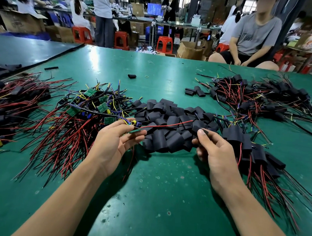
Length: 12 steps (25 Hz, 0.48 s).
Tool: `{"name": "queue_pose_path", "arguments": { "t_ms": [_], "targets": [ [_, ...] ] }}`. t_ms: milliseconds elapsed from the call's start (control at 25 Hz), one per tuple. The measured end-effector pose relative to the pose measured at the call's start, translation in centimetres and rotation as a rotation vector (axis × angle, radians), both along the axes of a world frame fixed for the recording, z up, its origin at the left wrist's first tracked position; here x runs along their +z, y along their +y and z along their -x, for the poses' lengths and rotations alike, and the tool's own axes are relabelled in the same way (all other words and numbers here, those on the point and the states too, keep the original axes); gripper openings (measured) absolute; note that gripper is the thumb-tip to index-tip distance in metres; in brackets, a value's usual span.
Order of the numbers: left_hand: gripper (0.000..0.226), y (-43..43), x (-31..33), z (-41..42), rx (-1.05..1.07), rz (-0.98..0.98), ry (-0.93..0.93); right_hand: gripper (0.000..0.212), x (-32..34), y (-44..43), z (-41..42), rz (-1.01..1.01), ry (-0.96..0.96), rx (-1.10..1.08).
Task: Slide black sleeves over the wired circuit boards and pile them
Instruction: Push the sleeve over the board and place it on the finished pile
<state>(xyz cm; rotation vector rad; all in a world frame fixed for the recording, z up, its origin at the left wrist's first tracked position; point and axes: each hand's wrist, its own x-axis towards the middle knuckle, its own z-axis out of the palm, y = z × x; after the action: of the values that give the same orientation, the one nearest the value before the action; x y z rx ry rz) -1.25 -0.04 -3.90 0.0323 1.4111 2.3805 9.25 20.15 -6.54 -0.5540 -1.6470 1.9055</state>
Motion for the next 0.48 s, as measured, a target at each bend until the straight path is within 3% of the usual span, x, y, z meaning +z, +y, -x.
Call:
{"name": "queue_pose_path", "arguments": {
  "t_ms": [240, 480],
  "targets": [
    [0.017, -0.11, 0.25, -0.01, -0.016, -0.031, -0.004, 0.027, 0.52, -0.64, 0.03, 0.157, -0.018, 0.043],
    [0.012, -0.35, 0.21, 0.08, -0.034, -0.029, -0.048, 0.027, 1.01, -0.51, -0.21, 0.320, 0.000, 0.086]
  ]
}}
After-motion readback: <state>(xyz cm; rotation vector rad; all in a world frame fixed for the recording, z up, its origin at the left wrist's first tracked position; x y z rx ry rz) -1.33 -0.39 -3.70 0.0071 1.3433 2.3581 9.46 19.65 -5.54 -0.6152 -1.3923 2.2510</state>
